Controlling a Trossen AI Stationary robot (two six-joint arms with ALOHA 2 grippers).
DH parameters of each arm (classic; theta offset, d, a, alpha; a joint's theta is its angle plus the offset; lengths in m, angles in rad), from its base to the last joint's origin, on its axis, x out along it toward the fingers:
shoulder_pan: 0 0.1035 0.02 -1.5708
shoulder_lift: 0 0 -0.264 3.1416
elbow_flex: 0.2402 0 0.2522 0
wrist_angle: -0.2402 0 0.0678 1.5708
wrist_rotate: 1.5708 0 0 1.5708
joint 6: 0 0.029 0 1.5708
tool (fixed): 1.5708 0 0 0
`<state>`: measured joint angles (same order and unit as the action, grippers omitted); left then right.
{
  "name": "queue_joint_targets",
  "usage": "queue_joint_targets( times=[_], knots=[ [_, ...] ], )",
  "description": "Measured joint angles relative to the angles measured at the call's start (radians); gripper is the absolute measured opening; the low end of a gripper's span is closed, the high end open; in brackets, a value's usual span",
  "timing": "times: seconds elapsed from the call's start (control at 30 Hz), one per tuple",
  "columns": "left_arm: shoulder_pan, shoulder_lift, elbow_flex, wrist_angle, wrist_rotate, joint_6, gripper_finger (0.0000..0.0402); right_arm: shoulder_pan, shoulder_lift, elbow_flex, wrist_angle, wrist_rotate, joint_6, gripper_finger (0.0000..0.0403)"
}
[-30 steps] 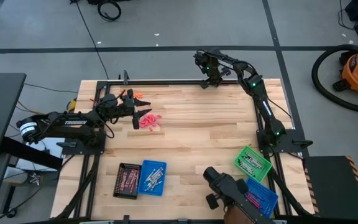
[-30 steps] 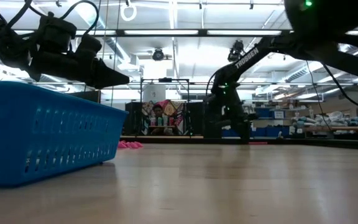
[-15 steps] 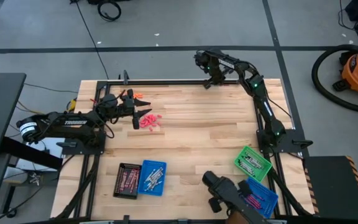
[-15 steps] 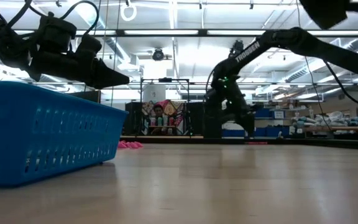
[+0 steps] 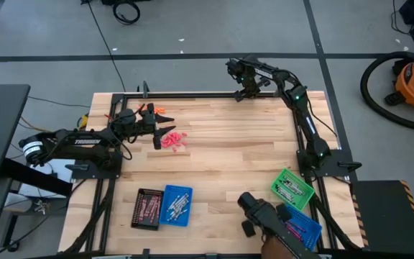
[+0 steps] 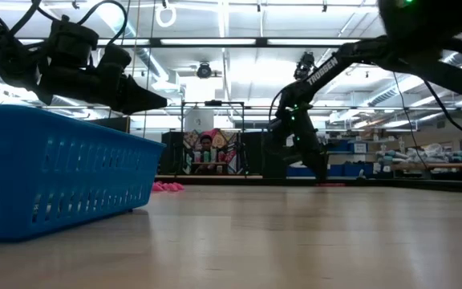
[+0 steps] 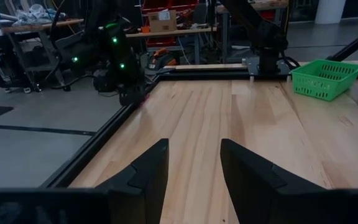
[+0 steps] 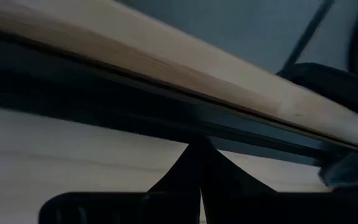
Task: Sort crayons
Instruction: Put the red crayon into the right blue bin
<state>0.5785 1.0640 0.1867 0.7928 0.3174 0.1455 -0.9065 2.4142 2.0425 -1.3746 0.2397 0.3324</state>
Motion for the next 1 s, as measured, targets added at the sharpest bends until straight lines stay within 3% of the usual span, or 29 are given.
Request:
queue_joint_targets(
  times=[0.1, 0.13, 0.2, 0.33, 0.57, 0.67, 1.0],
  knots=[
    [0.000, 0.000, 0.000, -0.001, 0.001, 0.000, 0.0155, -0.008, 0.000, -0.017, -0.022, -0.173, -0.051, 0.0004],
    [0.000, 0.000, 0.000, -0.001, 0.002, -0.001, 0.0155, 0.000, 0.001, -0.018, -0.062, -0.183, -0.058, 0.0004],
    [0.000, 0.000, 0.000, -0.002, 0.003, -0.005, 0.0155, 0.049, -0.011, -0.031, -0.188, -0.117, -0.039, 0.0004],
    [0.000, 0.000, 0.000, -0.014, 0.004, -0.006, 0.0155, 0.142, -0.100, -0.020, -0.149, -0.067, -0.045, 0.0005],
    [-0.006, 0.000, 0.000, -0.018, 0.011, -0.005, 0.0155, 0.138, -0.112, -0.035, -0.110, -0.052, -0.075, 0.0009],
    [-0.006, 0.000, 0.000, -0.029, 0.011, -0.003, 0.0155, 0.163, -0.107, -0.066, -0.156, -0.069, -0.147, 0.0024],
    [-0.006, 0.000, 0.000, -0.047, 0.011, 0.005, 0.0155, 0.304, -0.188, -0.209, -0.116, 0.077, -0.249, 0.0083]
  ],
)
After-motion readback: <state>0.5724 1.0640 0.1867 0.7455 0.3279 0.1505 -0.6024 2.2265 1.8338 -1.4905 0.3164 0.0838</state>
